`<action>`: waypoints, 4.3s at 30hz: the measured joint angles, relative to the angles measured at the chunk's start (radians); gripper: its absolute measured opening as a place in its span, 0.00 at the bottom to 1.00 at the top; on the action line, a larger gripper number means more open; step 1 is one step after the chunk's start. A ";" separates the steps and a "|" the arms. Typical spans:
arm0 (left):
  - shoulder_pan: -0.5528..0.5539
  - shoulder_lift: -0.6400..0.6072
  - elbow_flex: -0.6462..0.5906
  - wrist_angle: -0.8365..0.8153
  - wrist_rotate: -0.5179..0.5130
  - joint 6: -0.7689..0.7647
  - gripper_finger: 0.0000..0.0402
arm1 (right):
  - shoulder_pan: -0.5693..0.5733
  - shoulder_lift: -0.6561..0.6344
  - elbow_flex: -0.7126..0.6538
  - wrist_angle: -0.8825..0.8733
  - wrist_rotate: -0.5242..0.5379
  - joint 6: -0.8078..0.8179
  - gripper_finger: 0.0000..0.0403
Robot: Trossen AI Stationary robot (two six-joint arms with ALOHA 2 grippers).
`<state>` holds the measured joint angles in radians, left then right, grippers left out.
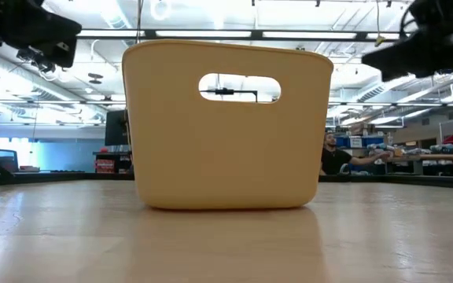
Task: Roll bandage
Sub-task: Return to Home Position
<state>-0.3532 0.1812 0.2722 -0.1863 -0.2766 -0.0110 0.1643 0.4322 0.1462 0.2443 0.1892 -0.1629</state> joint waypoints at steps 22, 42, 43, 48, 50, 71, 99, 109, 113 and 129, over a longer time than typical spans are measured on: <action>0.149 -0.131 -0.146 0.065 0.141 0.086 0.00 | -0.011 -0.430 -0.088 -0.255 0.001 0.004 0.00; 0.260 -0.167 -0.263 0.202 0.201 0.070 0.01 | -0.097 -0.428 -0.136 -0.203 -0.031 0.040 0.00; 0.262 -0.166 -0.263 0.201 0.201 0.069 0.01 | -0.102 -0.426 -0.136 -0.203 -0.034 0.050 0.00; 0.301 -0.163 -0.264 0.200 0.212 0.109 0.01 | -0.127 -0.396 -0.137 -0.203 -0.038 0.091 0.01; 0.336 -0.164 -0.264 0.194 0.254 0.110 0.01 | -0.132 -0.395 -0.137 -0.204 -0.037 0.087 0.01; 0.525 -0.163 -0.264 0.195 0.248 0.154 0.01 | -0.215 -0.360 -0.132 -0.215 -0.002 0.036 0.05; 0.546 -0.162 -0.265 0.220 0.218 0.215 0.03 | -0.221 -0.400 -0.131 -0.212 -0.035 0.030 0.04; 0.546 -0.162 -0.265 0.321 0.221 0.211 0.03 | -0.221 -0.400 -0.132 -0.190 -0.032 0.030 0.04; 0.546 -0.162 -0.265 0.323 0.222 0.210 0.03 | -0.221 -0.400 -0.132 -0.189 -0.033 0.030 0.04; 0.546 -0.162 -0.265 0.325 0.226 0.209 0.03 | -0.221 -0.400 -0.132 -0.187 -0.034 0.030 0.04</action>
<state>0.1928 0.0189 0.0074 0.1387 -0.0502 0.1978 -0.0563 0.0326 0.0143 0.0578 0.1551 -0.1333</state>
